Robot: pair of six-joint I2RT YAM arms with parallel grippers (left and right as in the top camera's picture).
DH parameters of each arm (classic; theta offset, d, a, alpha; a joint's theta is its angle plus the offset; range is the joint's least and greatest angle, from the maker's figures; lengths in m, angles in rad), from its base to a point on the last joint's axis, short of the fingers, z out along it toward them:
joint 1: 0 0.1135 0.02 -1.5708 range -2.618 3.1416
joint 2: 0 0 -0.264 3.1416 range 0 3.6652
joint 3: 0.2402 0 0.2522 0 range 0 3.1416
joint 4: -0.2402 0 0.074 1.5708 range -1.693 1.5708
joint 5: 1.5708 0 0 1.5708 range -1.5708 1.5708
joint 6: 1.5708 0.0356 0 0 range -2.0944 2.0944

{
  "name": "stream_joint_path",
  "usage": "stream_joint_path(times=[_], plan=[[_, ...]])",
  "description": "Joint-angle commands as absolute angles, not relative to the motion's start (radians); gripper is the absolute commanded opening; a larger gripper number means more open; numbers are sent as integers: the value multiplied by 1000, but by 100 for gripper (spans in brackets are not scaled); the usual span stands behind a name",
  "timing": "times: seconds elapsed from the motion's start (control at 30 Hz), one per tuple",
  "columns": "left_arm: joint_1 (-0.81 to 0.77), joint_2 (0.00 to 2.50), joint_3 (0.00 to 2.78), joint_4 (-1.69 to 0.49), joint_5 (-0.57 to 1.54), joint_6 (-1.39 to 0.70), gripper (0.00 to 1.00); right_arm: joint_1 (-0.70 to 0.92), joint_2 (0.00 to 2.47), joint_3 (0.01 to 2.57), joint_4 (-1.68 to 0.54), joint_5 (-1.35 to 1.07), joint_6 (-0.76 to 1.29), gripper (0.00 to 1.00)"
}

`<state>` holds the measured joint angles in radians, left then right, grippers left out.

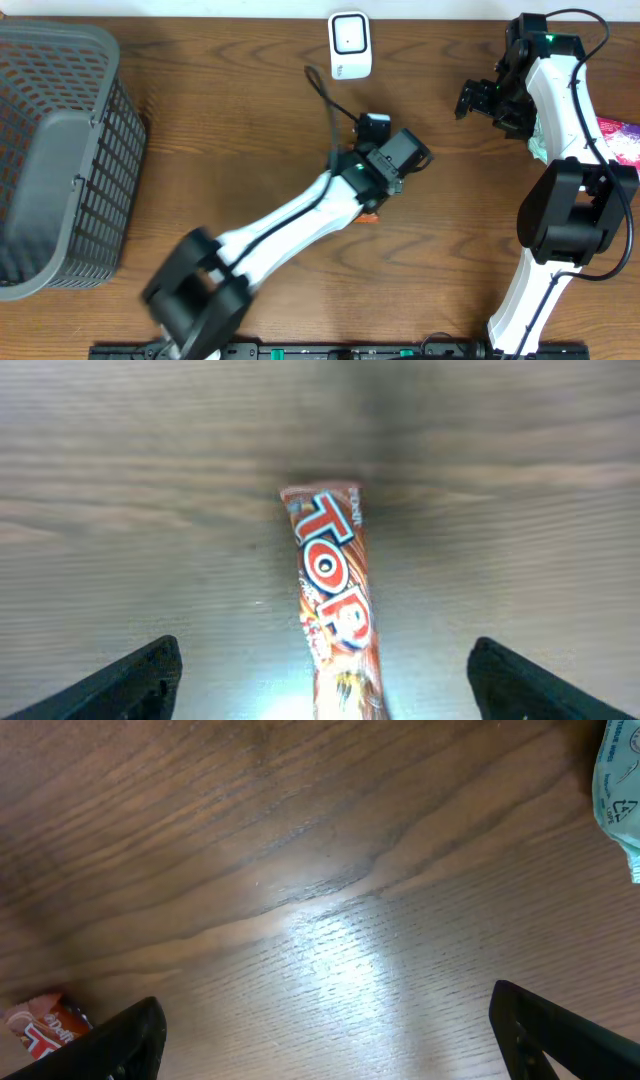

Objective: Scan the item barcode
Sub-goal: 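Pull the left gripper back left beside the grey basket, then move the right gripper left down to the red TOP bar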

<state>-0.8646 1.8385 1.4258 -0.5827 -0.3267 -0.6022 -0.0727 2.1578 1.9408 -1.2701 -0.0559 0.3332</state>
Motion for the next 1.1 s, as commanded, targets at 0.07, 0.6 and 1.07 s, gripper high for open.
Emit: stream_joint_path(times=[0.07, 0.6, 1.07], plan=[[-778, 1637, 1427, -740, -327, -595, 98, -68, 2138, 1948, -1271, -58, 351, 99], [-371, 1555, 1425, -1159, -327, -603, 98, -68, 2138, 1948, -1271, -58, 351, 99], [-191, 1555, 1377, -1189, -323, -670, 98, 9, 2138, 1941, -1351, -444, 332, 93]])
